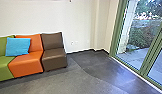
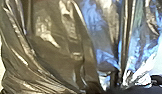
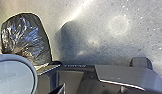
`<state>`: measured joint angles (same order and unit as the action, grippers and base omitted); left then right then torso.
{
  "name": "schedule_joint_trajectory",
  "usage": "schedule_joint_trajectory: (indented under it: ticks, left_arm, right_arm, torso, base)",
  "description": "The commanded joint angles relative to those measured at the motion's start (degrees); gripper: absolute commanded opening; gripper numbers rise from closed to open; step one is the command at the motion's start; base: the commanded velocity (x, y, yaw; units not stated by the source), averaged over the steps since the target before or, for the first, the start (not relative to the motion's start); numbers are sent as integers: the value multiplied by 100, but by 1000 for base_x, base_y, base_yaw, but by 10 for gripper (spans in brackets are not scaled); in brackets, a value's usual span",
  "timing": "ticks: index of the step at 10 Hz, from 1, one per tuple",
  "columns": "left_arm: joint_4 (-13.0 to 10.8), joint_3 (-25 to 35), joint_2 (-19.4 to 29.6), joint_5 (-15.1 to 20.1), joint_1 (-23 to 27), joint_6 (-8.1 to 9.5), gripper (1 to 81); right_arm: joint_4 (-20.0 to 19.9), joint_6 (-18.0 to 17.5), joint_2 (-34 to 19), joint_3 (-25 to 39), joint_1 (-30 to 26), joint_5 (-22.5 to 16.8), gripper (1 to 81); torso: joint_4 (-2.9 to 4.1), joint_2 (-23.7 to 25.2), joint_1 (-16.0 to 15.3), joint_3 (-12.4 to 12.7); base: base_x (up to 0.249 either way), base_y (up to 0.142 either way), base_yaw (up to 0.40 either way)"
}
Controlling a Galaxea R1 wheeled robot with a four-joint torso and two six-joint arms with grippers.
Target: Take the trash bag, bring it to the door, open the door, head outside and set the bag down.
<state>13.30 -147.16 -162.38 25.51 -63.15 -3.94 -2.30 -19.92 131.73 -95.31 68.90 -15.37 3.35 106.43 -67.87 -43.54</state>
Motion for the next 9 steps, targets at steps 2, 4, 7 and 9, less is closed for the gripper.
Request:
schedule_joint_trajectory:
  ticks: [2,4,7,9]
  left_arm:
    - [-82,21,65,-91,0,-318,10]
    - [-82,21,74,-91,-53,-318,10]
    - [-21,-23,82,-247,-45,-275,10]
    - [163,-111,91,-294,69,-257,10]
  right_arm:
    - [204,67,329,-398,155,254,811]
    - [239,94,462,-453,208,263,811]
    - [248,94,480,-418,200,263,811]
    - [248,94,480,-435,173,263,811]
  torso:
    - [0,-748,483,0]
    - [0,-1124,726,233]
    - [0,-1749,1134,410]
    - [0,-2146,1390,562]
  base:
    - [0,0,0]
    - [0,0,0]
    - [0,0,0]
    - [0,0,0]
